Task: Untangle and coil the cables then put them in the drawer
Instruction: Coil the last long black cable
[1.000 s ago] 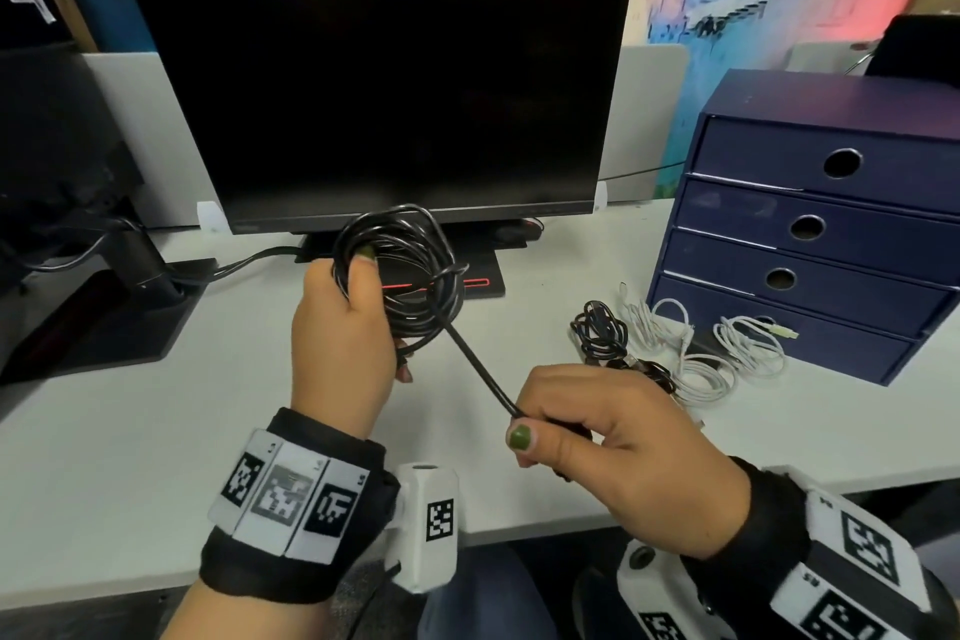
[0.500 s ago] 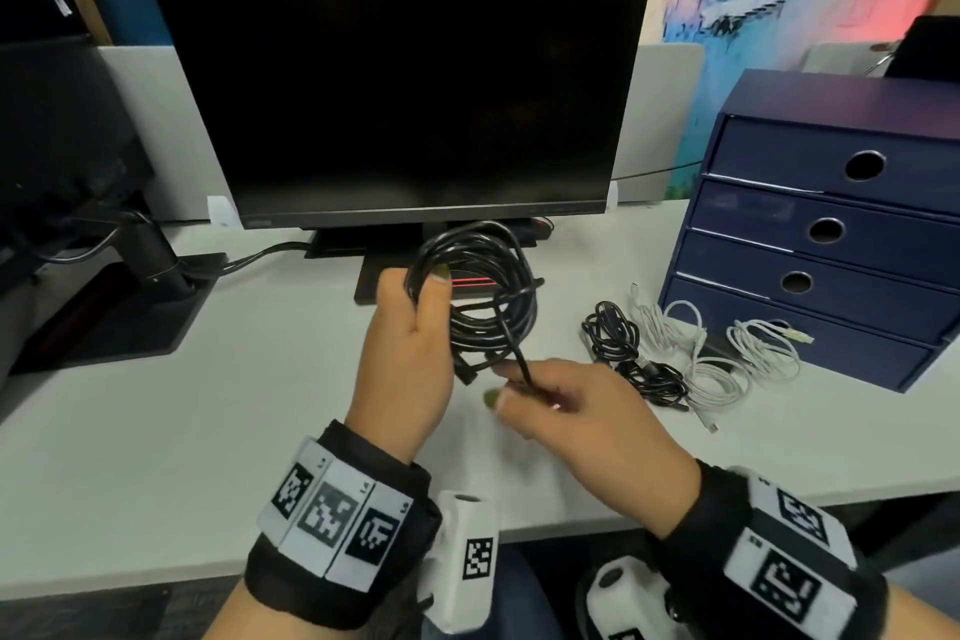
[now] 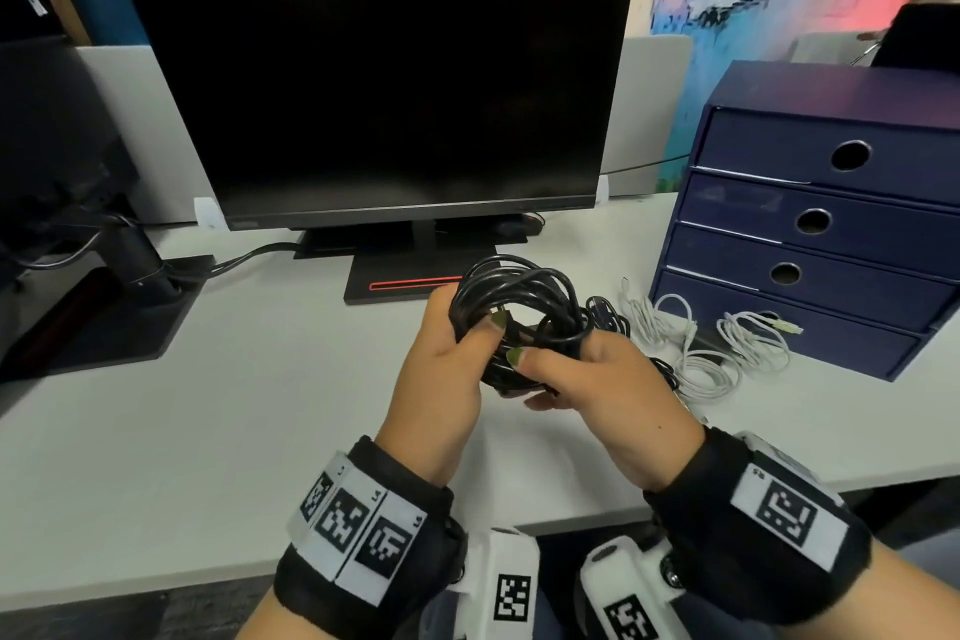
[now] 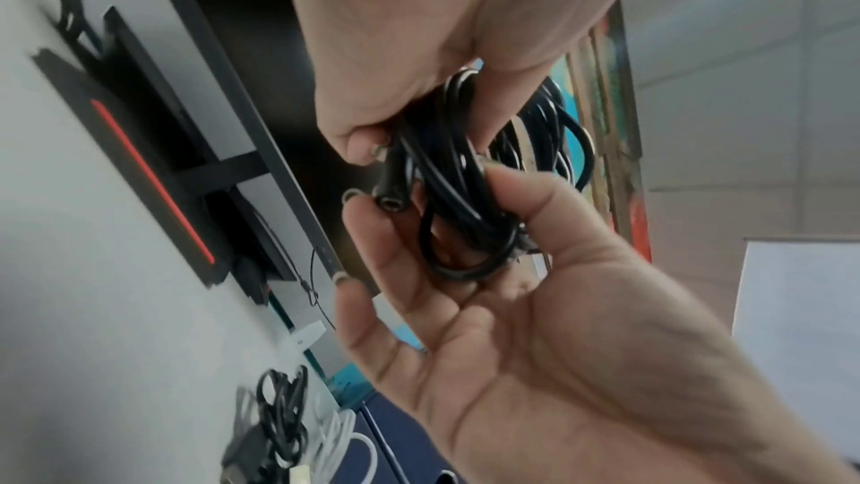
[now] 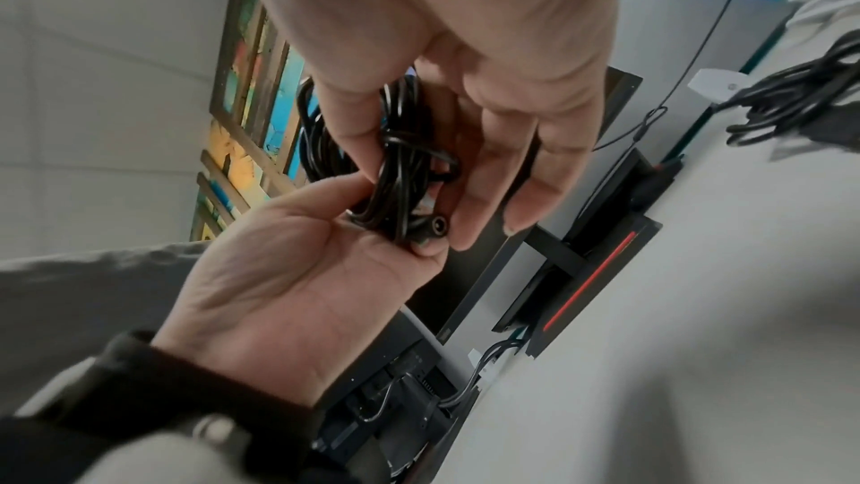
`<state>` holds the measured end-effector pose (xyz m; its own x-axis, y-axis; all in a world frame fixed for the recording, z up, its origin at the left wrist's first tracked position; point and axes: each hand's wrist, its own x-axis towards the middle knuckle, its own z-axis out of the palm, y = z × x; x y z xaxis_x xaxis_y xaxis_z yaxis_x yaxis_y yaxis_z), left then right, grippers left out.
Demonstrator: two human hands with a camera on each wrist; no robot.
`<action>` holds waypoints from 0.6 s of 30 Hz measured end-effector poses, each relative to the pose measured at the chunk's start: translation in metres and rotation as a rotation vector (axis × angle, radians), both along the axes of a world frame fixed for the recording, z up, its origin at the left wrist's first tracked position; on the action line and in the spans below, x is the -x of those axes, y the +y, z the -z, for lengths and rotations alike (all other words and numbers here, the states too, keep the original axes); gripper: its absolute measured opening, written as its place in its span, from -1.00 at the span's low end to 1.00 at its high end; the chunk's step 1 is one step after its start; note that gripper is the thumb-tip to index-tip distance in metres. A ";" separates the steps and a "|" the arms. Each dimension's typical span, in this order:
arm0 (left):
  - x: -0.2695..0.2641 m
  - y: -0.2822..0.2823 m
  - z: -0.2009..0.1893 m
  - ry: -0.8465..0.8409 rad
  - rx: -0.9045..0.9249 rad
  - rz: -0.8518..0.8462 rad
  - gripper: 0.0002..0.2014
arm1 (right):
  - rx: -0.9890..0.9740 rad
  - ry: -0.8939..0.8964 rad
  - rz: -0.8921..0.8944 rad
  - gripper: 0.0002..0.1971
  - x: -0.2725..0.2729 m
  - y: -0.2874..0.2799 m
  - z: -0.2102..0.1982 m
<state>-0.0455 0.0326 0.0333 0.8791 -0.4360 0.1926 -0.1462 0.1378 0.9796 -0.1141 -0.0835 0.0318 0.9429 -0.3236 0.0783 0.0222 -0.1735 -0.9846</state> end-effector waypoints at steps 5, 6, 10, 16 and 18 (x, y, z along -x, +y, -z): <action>0.001 -0.005 0.003 -0.017 0.087 -0.089 -0.77 | 0.090 -0.021 0.045 -0.88 -0.003 -0.006 -0.002; 0.002 -0.006 0.004 -0.046 0.094 -0.134 -0.75 | 0.104 -0.026 0.042 -0.88 -0.003 -0.006 -0.003; 0.006 -0.008 0.004 -0.194 0.094 -0.271 -0.72 | 0.135 -0.052 0.007 -0.86 -0.005 -0.008 -0.010; 0.008 -0.010 0.004 -0.297 0.027 -0.356 -0.70 | 0.182 -0.057 -0.006 -0.72 -0.002 -0.010 -0.013; 0.009 -0.010 0.004 -0.295 0.006 -0.357 -0.69 | 0.147 -0.074 -0.010 -0.71 -0.002 -0.011 -0.012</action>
